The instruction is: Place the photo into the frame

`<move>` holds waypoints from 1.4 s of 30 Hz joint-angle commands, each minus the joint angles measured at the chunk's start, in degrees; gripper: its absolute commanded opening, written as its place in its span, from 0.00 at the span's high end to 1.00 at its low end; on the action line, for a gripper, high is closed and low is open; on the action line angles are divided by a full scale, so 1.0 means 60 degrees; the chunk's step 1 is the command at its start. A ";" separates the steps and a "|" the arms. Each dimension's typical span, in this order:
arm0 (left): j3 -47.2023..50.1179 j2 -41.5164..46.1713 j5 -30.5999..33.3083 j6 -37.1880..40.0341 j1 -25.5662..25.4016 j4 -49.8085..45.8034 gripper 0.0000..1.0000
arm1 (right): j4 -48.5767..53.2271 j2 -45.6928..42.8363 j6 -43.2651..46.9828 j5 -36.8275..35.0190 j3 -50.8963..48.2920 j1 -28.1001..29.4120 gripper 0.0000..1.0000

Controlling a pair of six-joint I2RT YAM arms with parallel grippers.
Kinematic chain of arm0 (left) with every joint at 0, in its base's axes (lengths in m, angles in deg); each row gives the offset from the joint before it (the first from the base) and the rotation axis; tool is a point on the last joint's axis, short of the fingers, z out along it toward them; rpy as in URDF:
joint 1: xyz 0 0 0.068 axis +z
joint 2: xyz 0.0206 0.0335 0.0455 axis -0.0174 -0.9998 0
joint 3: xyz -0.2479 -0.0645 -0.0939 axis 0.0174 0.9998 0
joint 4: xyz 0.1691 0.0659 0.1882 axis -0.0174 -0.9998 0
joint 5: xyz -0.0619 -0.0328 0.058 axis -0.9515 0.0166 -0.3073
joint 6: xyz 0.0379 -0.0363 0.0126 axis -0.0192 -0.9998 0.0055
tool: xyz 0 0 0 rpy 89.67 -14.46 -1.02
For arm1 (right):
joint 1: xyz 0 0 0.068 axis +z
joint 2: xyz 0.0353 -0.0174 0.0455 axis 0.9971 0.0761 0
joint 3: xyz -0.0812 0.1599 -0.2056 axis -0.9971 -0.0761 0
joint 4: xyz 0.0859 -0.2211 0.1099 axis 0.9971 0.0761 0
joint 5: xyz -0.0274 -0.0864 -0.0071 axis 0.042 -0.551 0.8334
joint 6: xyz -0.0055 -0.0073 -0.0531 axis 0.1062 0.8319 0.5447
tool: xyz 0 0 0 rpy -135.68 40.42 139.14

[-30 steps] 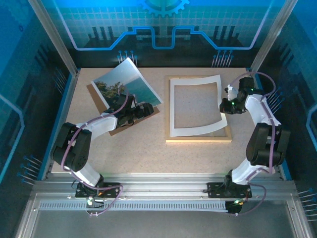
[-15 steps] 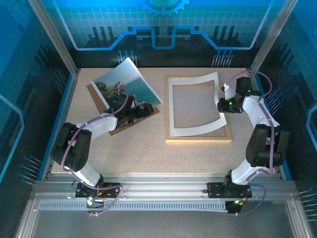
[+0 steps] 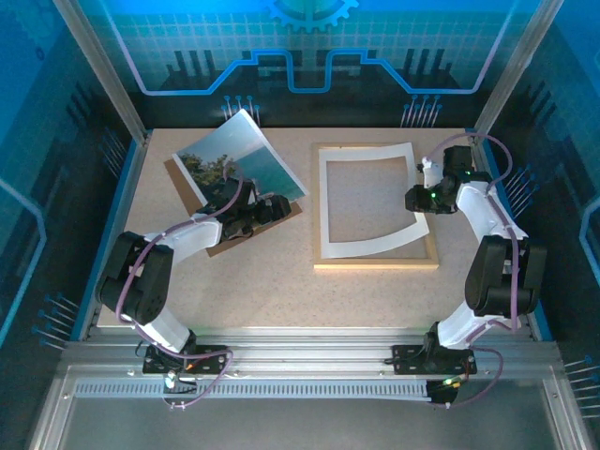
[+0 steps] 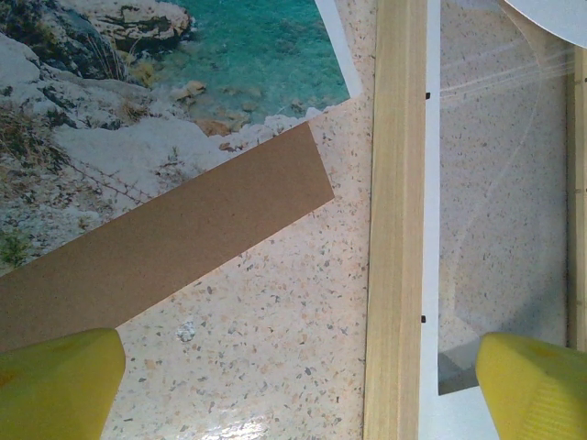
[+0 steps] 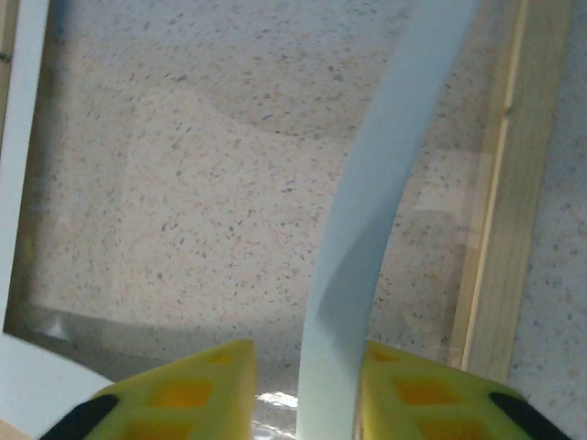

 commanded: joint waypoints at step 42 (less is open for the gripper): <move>0.1294 0.0763 0.0209 -0.0236 0.2016 0.0937 0.01 | -0.2563 0.2756 -0.3745 -0.4141 0.3297 0.4964 0.03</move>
